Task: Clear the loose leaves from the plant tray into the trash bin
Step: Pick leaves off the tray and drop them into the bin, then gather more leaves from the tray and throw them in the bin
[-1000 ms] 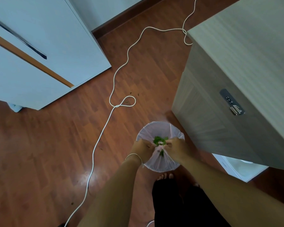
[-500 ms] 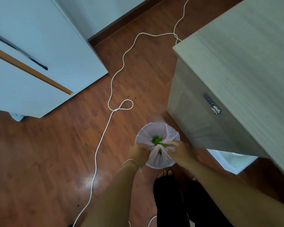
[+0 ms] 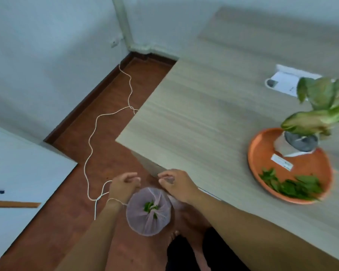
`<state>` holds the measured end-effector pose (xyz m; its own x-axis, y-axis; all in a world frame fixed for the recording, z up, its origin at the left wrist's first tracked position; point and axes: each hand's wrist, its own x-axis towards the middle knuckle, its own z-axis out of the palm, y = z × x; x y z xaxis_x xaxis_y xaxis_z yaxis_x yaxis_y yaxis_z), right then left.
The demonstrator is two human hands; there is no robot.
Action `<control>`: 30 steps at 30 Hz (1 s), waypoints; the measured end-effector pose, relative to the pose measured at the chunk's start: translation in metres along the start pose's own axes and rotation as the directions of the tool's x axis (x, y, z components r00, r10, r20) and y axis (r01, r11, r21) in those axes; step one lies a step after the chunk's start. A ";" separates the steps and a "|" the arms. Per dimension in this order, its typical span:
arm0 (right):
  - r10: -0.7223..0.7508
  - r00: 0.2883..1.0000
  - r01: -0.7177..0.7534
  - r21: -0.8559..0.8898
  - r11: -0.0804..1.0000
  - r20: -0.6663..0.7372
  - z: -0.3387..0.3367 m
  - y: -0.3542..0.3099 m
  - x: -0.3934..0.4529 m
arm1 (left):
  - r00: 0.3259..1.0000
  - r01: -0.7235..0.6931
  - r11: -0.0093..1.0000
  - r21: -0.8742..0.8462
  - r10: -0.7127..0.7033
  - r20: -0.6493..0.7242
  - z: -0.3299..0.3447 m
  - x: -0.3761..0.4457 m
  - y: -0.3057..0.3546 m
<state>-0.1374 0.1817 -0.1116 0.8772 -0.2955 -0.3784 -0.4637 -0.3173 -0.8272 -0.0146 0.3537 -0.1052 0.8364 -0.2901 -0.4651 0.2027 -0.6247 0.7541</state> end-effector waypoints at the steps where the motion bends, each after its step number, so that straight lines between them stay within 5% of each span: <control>1: -0.013 0.998 0.014 0.012 1.000 -0.061 -0.019 0.000 -0.008 | 1.000 -0.007 1.000 -0.009 0.007 0.019 0.006 -0.002 0.021; 10: 0.099 0.887 -0.058 0.103 0.993 -0.452 -0.194 0.076 -0.092 | 0.929 -0.239 0.971 0.011 0.225 0.294 0.160 -0.028 0.167; 17: 0.198 0.794 -0.161 0.114 0.980 -0.574 -0.284 0.160 -0.160 | 0.757 -0.535 0.814 0.227 0.344 0.555 0.283 -0.053 0.219; 21: 0.230 0.822 -0.282 -0.022 0.959 -0.521 -0.315 0.197 -0.177 | 0.678 -0.652 0.683 0.329 0.331 0.657 0.327 -0.079 0.230; 24: 0.248 0.885 -0.372 -0.278 0.886 -0.395 -0.324 0.206 -0.181 | 0.584 -0.745 0.508 0.433 0.181 0.791 0.351 -0.088 0.228; 28: 0.192 0.950 -0.296 -0.502 0.813 -0.248 -0.313 0.196 -0.172 | 0.515 -0.844 0.192 0.500 0.031 0.857 0.372 -0.091 0.224; 30: 0.179 0.964 -0.261 -0.560 0.786 -0.198 -0.301 0.191 -0.167 | 0.498 -0.862 0.129 0.491 0.025 0.867 0.378 -0.093 0.222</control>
<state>-0.4095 -0.1012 -0.0813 0.7375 -0.5200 -0.4308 -0.6635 -0.6767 -0.3191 -0.2393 -0.0322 -0.0697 -0.0201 -0.7888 -0.6143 -0.9446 -0.1864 0.2703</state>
